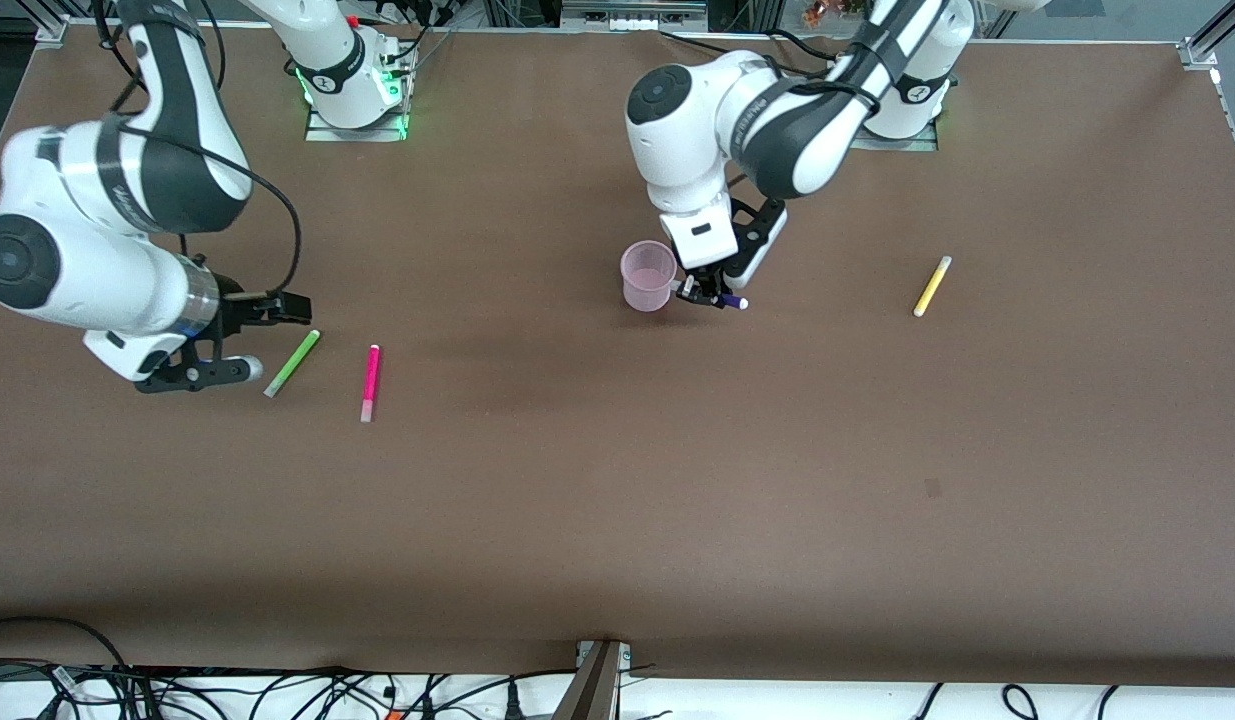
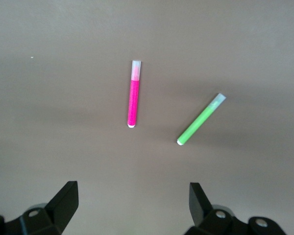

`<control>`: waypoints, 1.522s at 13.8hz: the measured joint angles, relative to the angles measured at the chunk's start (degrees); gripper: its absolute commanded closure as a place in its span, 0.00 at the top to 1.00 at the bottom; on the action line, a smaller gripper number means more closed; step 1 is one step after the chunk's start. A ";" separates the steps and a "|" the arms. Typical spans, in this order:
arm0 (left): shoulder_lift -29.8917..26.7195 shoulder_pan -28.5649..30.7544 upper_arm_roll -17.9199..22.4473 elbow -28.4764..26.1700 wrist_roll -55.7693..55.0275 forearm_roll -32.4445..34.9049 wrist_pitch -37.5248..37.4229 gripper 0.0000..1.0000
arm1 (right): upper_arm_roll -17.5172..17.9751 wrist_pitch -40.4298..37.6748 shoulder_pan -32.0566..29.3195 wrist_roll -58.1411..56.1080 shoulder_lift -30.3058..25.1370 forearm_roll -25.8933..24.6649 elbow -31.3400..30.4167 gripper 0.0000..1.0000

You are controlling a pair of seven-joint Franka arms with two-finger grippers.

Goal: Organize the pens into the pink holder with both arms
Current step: 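Carry the blue marker to the holder while the right gripper reaches the pink marker, then drop the blue marker in the holder while the right gripper grasps the pink marker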

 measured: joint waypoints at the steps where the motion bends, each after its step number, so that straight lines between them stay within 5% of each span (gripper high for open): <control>1: 0.49 -1.12 0.03 -0.02 -2.14 2.67 -0.32 0.00 | 0.06 2.63 0.77 2.21 0.19 0.07 -2.35 1.00; 8: 3.35 -8.35 0.12 0.03 -10.42 11.32 -5.37 0.00 | 0.31 31.53 3.81 10.16 3.47 0.20 -19.92 0.92; 14: 8.36 -13.23 0.57 3.68 -12.42 11.82 -9.99 0.00 | 0.41 41.69 3.81 10.18 10.52 0.23 -21.29 0.69; 16: 10.34 -13.86 0.74 5.92 -12.70 11.85 -10.66 0.46 | 0.49 41.76 3.80 10.18 10.79 0.93 -21.42 0.65; 17: 10.84 -13.86 0.80 6.66 -12.71 11.86 -10.78 0.85 | 0.60 41.76 3.81 10.18 10.81 1.41 -21.59 0.65; 18: 11.03 -13.86 0.96 7.18 -12.70 11.86 -10.96 1.00 | 0.69 41.77 3.81 10.18 10.81 1.68 -21.83 0.65; 21: 11.03 -13.85 1.40 7.85 -12.47 12.31 -12.35 1.00 | 0.76 41.78 3.81 10.18 10.75 1.81 -22.89 0.60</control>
